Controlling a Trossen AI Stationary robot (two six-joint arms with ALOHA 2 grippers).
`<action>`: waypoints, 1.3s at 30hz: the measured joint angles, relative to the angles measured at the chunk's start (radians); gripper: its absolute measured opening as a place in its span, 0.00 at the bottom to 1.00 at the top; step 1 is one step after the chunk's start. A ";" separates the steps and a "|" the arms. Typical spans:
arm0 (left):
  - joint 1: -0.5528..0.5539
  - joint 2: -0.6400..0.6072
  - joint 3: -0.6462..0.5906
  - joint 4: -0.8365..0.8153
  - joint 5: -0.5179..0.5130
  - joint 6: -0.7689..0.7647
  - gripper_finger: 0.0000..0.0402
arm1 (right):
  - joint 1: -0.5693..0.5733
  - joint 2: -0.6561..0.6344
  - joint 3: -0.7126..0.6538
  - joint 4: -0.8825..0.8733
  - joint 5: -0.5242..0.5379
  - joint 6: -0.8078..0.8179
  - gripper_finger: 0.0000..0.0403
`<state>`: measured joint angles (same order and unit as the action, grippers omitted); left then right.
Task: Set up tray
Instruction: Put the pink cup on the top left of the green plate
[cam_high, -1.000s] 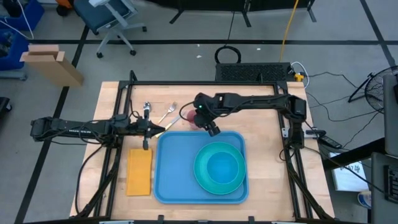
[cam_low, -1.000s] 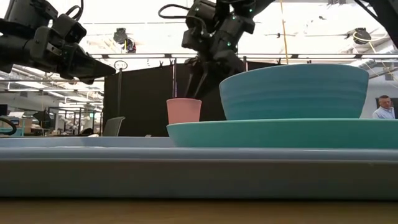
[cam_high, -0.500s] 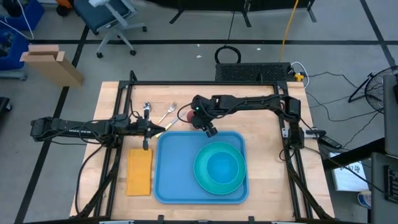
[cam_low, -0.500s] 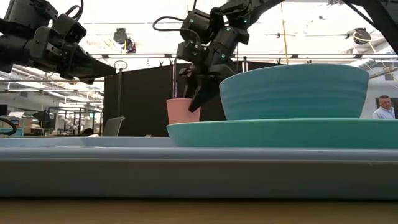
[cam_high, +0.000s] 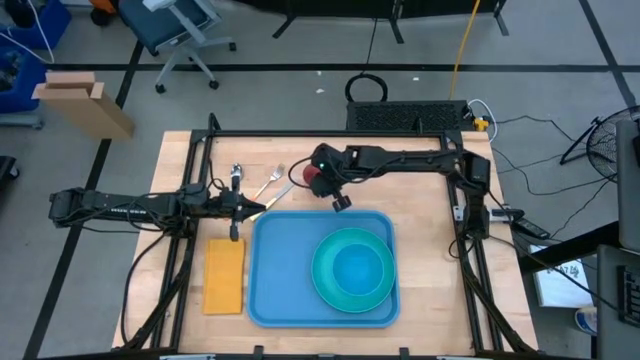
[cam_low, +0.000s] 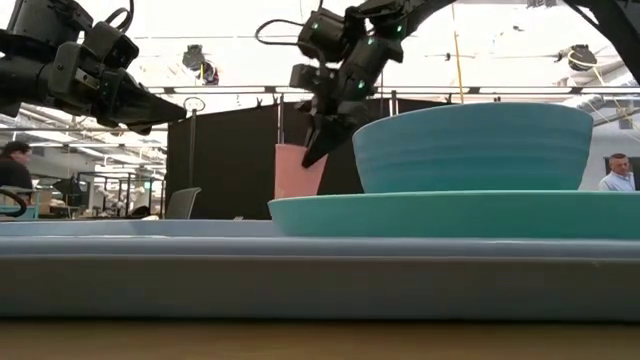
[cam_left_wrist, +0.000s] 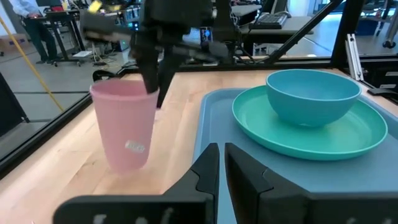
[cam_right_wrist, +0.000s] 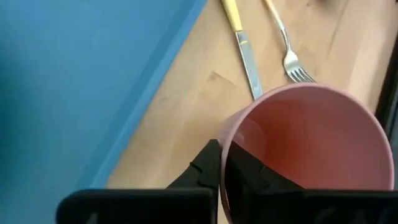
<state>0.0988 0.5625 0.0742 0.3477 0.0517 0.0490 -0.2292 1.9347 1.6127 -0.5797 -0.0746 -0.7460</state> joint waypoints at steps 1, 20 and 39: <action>0.000 0.000 0.000 0.000 0.000 0.000 0.08 | 0.003 -0.011 0.004 -0.015 -0.002 0.001 0.01; 0.000 0.000 0.000 0.017 -0.009 0.024 0.08 | 0.297 -0.016 0.385 -0.336 -0.069 0.176 0.00; 0.000 0.000 0.000 0.015 -0.008 0.019 0.08 | 0.369 0.192 0.384 -0.256 0.028 0.482 0.00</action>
<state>0.0990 0.5625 0.0742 0.3630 0.0437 0.0676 0.1397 2.1269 1.9968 -0.8354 -0.0465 -0.2639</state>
